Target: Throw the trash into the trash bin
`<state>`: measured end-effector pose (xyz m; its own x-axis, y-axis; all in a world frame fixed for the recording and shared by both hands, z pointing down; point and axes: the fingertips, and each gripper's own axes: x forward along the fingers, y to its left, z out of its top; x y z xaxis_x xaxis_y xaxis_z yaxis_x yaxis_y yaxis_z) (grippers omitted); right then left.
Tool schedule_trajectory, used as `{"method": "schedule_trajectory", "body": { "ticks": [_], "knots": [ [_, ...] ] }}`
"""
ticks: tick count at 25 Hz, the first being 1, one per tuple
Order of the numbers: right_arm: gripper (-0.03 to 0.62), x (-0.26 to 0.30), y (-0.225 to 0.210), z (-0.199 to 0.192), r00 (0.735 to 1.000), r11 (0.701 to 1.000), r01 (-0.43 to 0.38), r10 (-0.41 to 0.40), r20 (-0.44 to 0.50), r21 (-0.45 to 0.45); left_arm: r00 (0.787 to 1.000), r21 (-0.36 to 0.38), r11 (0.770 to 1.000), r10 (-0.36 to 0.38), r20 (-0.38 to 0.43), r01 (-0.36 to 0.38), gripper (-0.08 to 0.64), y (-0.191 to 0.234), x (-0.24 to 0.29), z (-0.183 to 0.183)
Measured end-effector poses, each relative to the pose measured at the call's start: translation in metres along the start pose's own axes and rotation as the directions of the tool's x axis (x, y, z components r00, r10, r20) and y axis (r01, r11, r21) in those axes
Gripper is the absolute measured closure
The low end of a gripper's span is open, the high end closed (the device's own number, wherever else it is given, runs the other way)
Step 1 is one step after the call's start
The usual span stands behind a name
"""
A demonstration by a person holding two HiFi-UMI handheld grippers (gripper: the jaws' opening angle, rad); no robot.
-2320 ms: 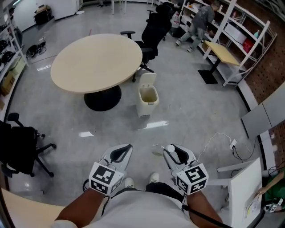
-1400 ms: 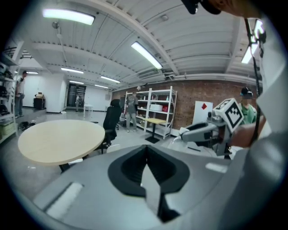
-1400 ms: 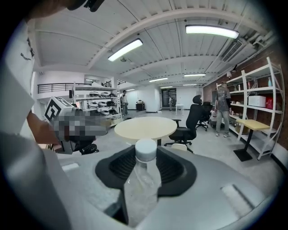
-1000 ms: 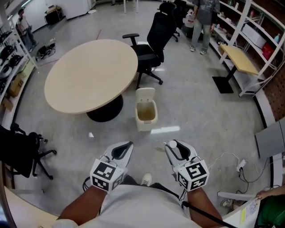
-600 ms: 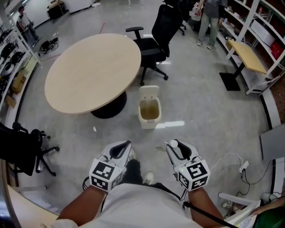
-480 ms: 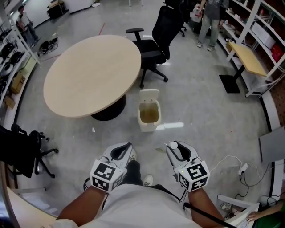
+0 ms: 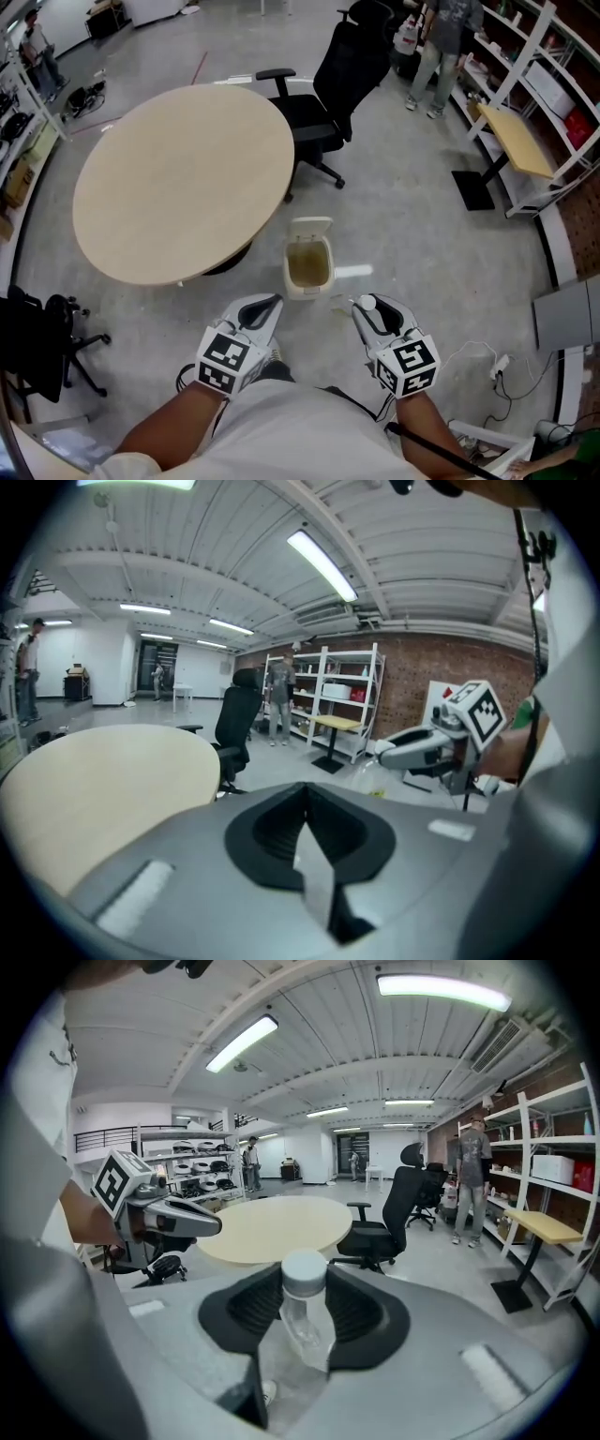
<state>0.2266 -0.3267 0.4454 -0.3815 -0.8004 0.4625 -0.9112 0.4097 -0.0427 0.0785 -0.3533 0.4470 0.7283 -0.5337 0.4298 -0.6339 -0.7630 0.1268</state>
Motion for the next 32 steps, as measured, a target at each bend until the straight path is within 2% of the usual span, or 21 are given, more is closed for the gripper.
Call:
{"method": "schedule_trajectory", "body": {
  "ticks": [8, 12, 17, 25, 32],
  "knots": [
    [0.449, 0.051, -0.011, 0.019, 0.999, 0.999, 0.041, -0.041, -0.024, -0.006, 0.999, 0.01, 0.999, -0.046, -0.007, 0.046, 0.551, 0.046, 0.021, 0.003],
    [0.449, 0.071, -0.014, 0.02, 0.998, 0.999, 0.03, -0.031, -0.046, -0.012, 0.996, 0.032, 0.996, -0.08, -0.035, 0.081, 0.551, 0.048, 0.032, -0.009],
    [0.449, 0.1, -0.019, 0.007, 0.996, 1.0, -0.009, 0.007, -0.084, -0.014, 0.996, -0.01, 0.997, -0.074, -0.055, 0.073, 0.551, 0.048, 0.046, -0.022],
    [0.449, 0.163, -0.042, -0.051, 0.987, 0.997, -0.076, 0.076, -0.138, 0.007, 0.993, -0.076, 0.997, 0.005, -0.119, -0.014, 0.552, 0.051, 0.087, -0.06],
    [0.449, 0.219, -0.061, -0.121, 0.963, 0.989, -0.132, 0.144, -0.226, 0.067, 0.973, -0.119, 0.987, 0.077, -0.217, -0.104, 0.552, 0.063, 0.125, -0.095]
  ]
}}
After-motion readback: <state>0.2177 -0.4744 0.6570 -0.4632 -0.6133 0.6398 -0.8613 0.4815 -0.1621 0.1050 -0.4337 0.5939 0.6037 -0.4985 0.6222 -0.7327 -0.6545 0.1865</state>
